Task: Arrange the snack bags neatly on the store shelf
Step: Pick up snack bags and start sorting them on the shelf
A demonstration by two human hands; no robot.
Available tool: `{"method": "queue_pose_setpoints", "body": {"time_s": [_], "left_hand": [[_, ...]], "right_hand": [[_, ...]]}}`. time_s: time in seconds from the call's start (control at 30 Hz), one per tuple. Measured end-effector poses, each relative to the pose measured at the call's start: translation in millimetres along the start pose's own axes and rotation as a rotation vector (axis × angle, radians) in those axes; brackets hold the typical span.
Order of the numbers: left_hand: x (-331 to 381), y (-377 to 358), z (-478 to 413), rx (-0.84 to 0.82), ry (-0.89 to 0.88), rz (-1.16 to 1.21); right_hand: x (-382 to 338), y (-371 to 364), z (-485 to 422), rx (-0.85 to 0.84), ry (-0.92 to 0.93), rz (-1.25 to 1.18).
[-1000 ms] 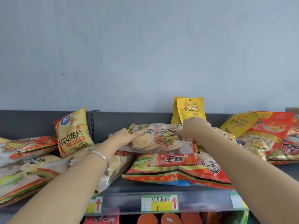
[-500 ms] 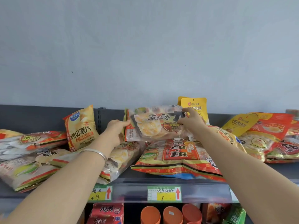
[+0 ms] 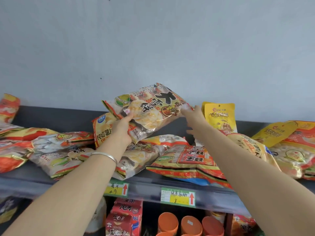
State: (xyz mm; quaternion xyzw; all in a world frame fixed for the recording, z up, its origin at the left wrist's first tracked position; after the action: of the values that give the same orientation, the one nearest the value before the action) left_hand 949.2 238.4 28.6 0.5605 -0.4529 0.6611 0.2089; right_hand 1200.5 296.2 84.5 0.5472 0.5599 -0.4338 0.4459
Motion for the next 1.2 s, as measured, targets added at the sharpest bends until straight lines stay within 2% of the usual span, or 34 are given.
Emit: {"method": "queue_pose_setpoints", "body": {"time_s": [0.1,0.2,0.3,0.37,0.43,0.5,0.63,0.73,0.87,0.97,1.07,1.13,1.2], "left_hand": [[1,20,12,0.035,0.025,-0.01],[-8,41,23,0.04,0.12,-0.041],[-10,73,34,0.08,0.131,-0.104],[-12,113,22,0.224,0.083,-0.254],[-8,153,8,0.382,0.028,-0.496],[0,150,36,0.359,0.033,-0.568],[-25,131,46,0.173,0.131,-0.47],[-33,126,41,0.177,0.117,-0.409],[-31,133,35,0.192,0.079,-0.394],[-7,159,23,0.313,-0.013,-0.399],[25,181,16,0.436,-0.14,-0.727],[26,178,12,0.346,-0.162,-1.018],[14,174,11,0.239,-0.131,-1.199]], "right_hand": [[17,-44,15,-0.209,-0.164,-0.265],[23,-78,20,-0.259,-0.193,-0.334],[32,-102,26,-0.348,-0.139,-0.059],[41,-112,37,-0.426,-0.087,0.273],[49,-120,49,-0.486,-0.042,0.506],[55,-127,56,-0.525,-0.082,0.496],[64,-141,57,-0.564,-0.133,0.429],[68,-147,58,-0.547,-0.192,0.279],[70,-154,60,-0.563,-0.115,0.366],[61,-172,69,-0.585,-0.097,0.306],[67,-203,81,-0.645,-0.2,0.168],[70,-217,85,-0.672,-0.136,0.314],[68,-222,87,-0.669,-0.035,0.476]]}}
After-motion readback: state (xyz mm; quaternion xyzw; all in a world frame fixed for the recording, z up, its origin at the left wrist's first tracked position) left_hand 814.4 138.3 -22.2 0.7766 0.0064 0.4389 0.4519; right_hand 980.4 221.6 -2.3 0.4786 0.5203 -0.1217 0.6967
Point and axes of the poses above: each hand's wrist, its own z-axis away from the middle knuckle, its own y-axis out of the back of the hand, x = y × z, the point moved 9 cm from there along -z, towards the middle knuckle, and after that the axes turned 11 degrees about -z, right-handed, at the moved point
